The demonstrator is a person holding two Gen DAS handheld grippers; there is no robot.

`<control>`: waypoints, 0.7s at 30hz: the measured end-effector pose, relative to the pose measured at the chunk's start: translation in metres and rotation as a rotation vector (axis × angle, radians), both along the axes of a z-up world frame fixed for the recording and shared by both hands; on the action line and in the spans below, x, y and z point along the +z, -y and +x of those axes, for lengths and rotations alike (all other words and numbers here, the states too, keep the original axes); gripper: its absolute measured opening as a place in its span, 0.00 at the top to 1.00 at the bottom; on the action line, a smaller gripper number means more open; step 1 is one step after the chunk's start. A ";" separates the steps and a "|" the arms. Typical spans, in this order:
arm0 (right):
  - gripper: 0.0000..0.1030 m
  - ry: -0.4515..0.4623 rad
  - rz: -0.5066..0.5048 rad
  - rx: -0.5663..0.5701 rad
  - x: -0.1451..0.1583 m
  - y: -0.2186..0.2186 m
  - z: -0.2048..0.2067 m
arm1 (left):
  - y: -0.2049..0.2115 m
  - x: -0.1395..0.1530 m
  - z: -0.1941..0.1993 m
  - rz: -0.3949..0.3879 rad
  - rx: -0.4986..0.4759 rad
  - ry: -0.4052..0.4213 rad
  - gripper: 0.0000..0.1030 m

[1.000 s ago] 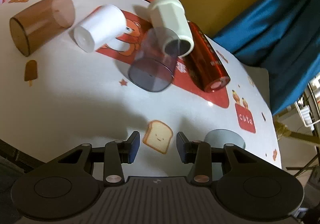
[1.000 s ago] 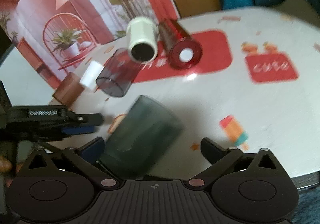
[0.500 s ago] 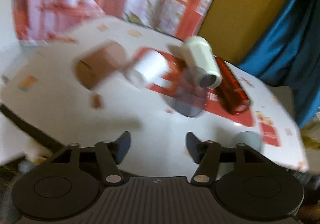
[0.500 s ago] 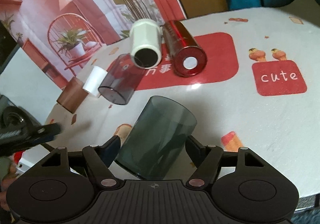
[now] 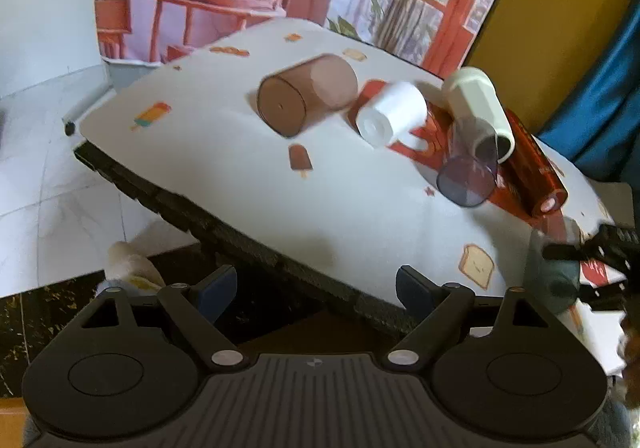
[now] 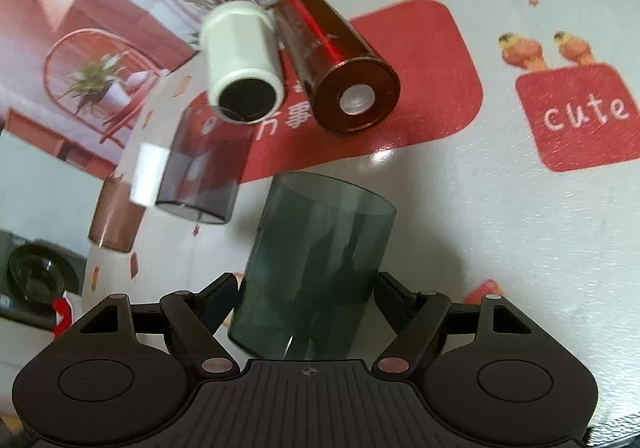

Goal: Flip cup upright
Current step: 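Rotate the teal cup upright with the right gripper and lower it onto the table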

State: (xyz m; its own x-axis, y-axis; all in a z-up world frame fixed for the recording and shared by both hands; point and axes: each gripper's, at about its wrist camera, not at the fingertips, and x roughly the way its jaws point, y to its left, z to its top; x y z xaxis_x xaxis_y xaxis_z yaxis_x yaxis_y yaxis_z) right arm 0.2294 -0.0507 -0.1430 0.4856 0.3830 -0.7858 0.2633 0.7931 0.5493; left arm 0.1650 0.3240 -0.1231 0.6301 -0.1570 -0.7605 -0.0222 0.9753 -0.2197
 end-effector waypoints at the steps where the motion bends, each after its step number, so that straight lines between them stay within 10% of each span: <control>1: 0.27 -0.004 -0.012 -0.006 0.001 -0.002 0.005 | 0.001 -0.002 -0.001 -0.002 -0.009 -0.006 0.14; 14: 0.32 0.093 -0.138 -0.003 0.020 -0.008 0.001 | -0.002 -0.010 -0.008 -0.024 -0.008 -0.036 0.13; 21: 0.37 0.331 -0.589 0.136 0.043 -0.031 -0.028 | 0.005 -0.011 -0.007 -0.003 -0.023 -0.045 0.13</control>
State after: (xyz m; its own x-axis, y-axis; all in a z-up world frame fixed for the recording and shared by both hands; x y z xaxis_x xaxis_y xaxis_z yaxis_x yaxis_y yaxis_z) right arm 0.2011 -0.0194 -0.0995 0.7135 0.0117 -0.7006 0.0331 0.9982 0.0504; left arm 0.1577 0.3193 -0.1344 0.5911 -0.1731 -0.7878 -0.0102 0.9750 -0.2219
